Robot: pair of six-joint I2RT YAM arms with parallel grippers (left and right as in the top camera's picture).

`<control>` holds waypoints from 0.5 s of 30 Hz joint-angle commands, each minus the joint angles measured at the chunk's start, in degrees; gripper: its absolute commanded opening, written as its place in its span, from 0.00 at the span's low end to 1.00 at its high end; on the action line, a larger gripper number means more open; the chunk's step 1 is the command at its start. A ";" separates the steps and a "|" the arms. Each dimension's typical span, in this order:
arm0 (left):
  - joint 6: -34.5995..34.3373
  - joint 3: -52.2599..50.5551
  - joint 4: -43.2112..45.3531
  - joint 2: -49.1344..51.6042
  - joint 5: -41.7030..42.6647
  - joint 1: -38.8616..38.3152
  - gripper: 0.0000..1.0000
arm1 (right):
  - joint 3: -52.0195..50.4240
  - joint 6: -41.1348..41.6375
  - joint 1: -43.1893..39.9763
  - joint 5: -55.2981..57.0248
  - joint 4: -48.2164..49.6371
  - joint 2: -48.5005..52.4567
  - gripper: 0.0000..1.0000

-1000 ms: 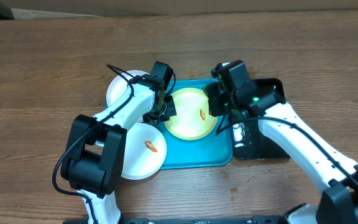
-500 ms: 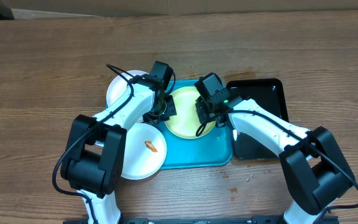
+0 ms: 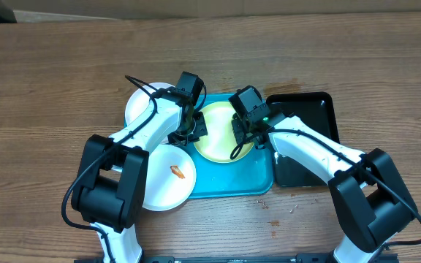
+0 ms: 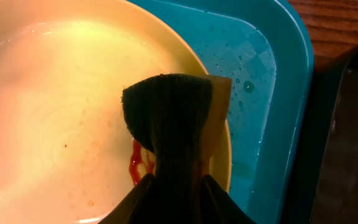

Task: Clean dirty plates on tray and stack at the side
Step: 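Scrub the yellow plate surface with the sponge in the right gripper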

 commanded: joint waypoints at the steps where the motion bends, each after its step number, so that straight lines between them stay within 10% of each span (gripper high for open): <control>1: -0.31 -0.37 -0.81 0.74 -1.84 0.00 0.04 | 0.00 0.20 0.02 1.01 0.39 -0.46 0.26; 9: -0.31 -0.37 -0.98 0.74 -1.86 0.00 0.04 | -0.48 0.17 0.02 1.01 0.85 -0.35 0.44; 15: -0.28 -0.37 -1.09 0.74 -1.84 0.00 0.04 | -3.02 0.17 0.02 0.98 4.33 -0.26 0.28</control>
